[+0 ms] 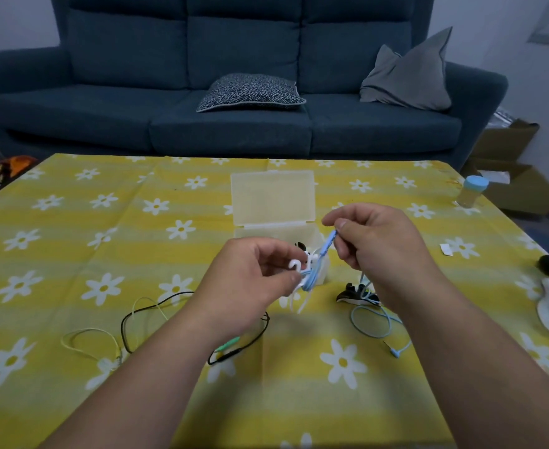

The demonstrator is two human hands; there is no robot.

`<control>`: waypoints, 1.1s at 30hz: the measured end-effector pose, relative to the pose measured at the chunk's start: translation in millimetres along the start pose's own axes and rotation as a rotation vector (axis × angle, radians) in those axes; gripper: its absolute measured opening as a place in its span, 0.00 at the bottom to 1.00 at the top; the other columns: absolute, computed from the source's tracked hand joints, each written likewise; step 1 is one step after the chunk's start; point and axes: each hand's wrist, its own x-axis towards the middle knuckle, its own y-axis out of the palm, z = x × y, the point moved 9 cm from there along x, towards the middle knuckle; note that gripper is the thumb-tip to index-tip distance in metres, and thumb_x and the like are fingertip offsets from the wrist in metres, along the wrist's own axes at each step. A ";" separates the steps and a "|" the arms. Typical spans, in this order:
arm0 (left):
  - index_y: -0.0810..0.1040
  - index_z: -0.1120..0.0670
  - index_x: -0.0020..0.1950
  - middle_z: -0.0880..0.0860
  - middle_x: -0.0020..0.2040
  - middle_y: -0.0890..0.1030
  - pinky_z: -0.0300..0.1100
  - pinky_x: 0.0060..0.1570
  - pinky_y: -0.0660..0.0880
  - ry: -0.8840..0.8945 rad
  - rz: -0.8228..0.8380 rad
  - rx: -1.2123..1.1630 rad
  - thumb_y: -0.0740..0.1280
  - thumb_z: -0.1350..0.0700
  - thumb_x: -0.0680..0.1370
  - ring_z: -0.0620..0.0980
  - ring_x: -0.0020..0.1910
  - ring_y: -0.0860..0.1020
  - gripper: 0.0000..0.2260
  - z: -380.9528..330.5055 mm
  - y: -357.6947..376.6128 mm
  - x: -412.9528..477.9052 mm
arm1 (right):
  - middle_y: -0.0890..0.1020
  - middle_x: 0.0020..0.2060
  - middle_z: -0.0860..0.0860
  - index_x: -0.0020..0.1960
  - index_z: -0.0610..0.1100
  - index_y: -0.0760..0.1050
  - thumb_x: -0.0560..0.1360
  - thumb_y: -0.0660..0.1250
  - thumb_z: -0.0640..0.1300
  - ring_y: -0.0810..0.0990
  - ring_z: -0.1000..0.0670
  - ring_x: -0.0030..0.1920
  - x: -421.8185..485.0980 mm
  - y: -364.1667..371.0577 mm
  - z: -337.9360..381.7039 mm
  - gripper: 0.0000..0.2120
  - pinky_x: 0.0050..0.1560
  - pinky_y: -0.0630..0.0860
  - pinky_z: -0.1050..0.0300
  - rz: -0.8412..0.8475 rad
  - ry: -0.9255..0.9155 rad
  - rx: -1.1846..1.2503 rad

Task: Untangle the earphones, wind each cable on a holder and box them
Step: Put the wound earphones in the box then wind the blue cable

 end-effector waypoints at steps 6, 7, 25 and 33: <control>0.84 0.58 0.48 0.60 0.45 0.85 0.44 0.43 0.79 0.052 0.050 -0.275 0.72 0.69 0.72 0.52 0.41 0.82 0.09 -7.8 4.7 -1.1 | 0.75 0.24 0.48 0.44 0.40 0.80 0.80 0.61 0.35 0.68 0.49 0.28 0.8 13.5 -14.9 0.10 0.28 0.64 0.59 0.069 0.090 0.002; 0.85 0.57 0.47 0.59 0.44 0.85 0.45 0.44 0.79 0.059 0.022 -0.316 0.72 0.68 0.71 0.52 0.42 0.82 0.09 -8.6 2.2 -0.8 | 0.75 0.24 0.48 0.42 0.39 0.80 0.79 0.61 0.35 0.67 0.49 0.28 -0.8 18.6 -17.7 0.11 0.28 0.63 0.59 0.103 0.106 -0.018; 0.83 0.53 0.47 0.51 0.40 0.85 0.32 0.38 0.77 0.074 -0.539 -0.122 0.72 0.65 0.74 0.43 0.37 0.83 0.08 -1.0 -53.0 -6.6 | 0.72 0.24 0.52 0.41 0.41 0.80 0.82 0.61 0.42 0.67 0.51 0.28 -37.2 81.3 -14.7 0.14 0.32 0.65 0.59 0.557 0.130 -0.148; 0.83 0.52 0.46 0.47 0.38 0.84 0.32 0.37 0.77 0.145 -0.556 0.003 0.73 0.62 0.74 0.43 0.37 0.82 0.06 -11.6 -46.5 -10.8 | 0.76 0.27 0.50 0.41 0.43 0.83 0.79 0.64 0.42 0.73 0.50 0.32 -44.1 78.7 -5.6 0.12 0.41 0.71 0.52 0.615 0.073 -0.276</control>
